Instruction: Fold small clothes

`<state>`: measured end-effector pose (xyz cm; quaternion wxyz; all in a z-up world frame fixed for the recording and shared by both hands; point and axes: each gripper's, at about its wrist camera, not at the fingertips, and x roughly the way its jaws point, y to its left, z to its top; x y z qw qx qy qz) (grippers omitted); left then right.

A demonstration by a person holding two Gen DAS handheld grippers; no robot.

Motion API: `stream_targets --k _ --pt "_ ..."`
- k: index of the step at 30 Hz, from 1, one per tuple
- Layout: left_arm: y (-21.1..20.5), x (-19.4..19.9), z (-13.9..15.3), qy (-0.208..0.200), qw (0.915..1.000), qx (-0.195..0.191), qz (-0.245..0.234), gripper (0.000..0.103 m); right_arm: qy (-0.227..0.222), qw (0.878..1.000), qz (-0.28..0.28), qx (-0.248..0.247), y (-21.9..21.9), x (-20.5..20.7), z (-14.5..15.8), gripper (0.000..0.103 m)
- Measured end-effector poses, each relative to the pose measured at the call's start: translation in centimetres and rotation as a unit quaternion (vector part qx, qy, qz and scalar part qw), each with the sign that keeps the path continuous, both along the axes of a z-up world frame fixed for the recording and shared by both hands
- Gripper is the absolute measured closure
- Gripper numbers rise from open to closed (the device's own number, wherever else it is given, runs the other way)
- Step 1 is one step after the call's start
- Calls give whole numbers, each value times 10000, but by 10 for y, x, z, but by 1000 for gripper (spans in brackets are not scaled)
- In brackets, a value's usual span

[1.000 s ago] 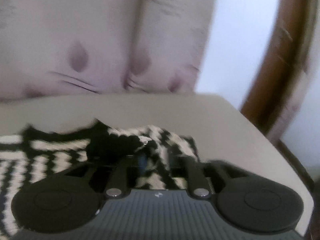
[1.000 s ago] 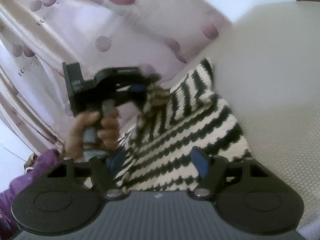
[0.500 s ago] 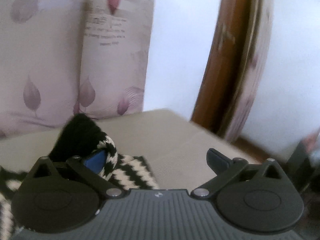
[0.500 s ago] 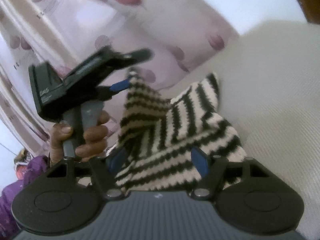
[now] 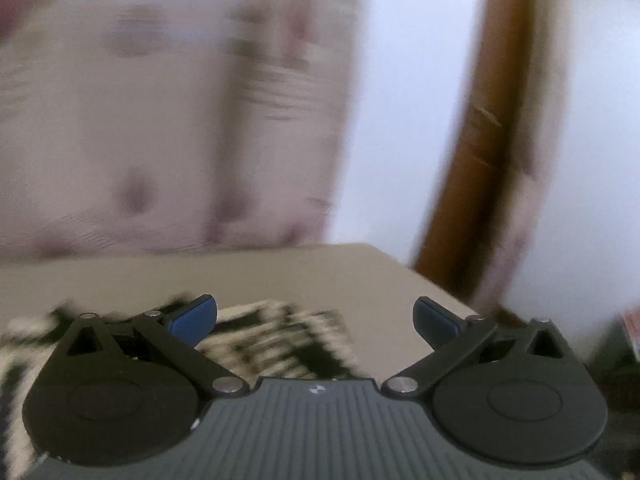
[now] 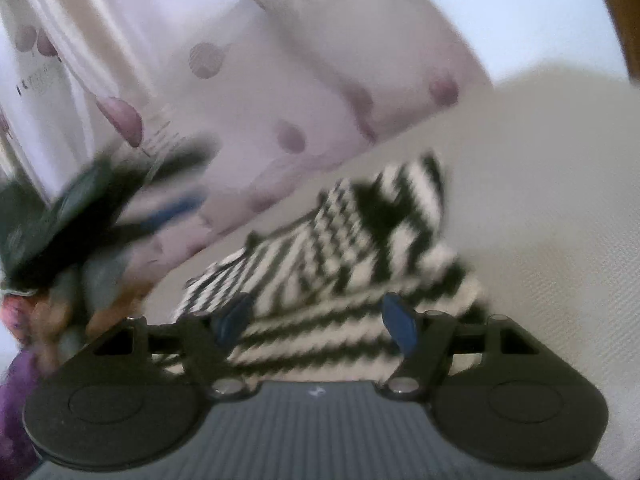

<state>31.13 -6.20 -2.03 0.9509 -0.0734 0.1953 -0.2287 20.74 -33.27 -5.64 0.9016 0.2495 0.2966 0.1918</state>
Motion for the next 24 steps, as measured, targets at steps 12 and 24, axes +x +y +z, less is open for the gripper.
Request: stream_targets --k 12,24 --pt "163 -51 -93 494 9705 -381 2328 2 -88 9825 403 -1816 41 154 -2 33" --pt "163 -61 -94 163 9658 -484 2544 0 -382 9917 -249 -1201 19 142 7 96"
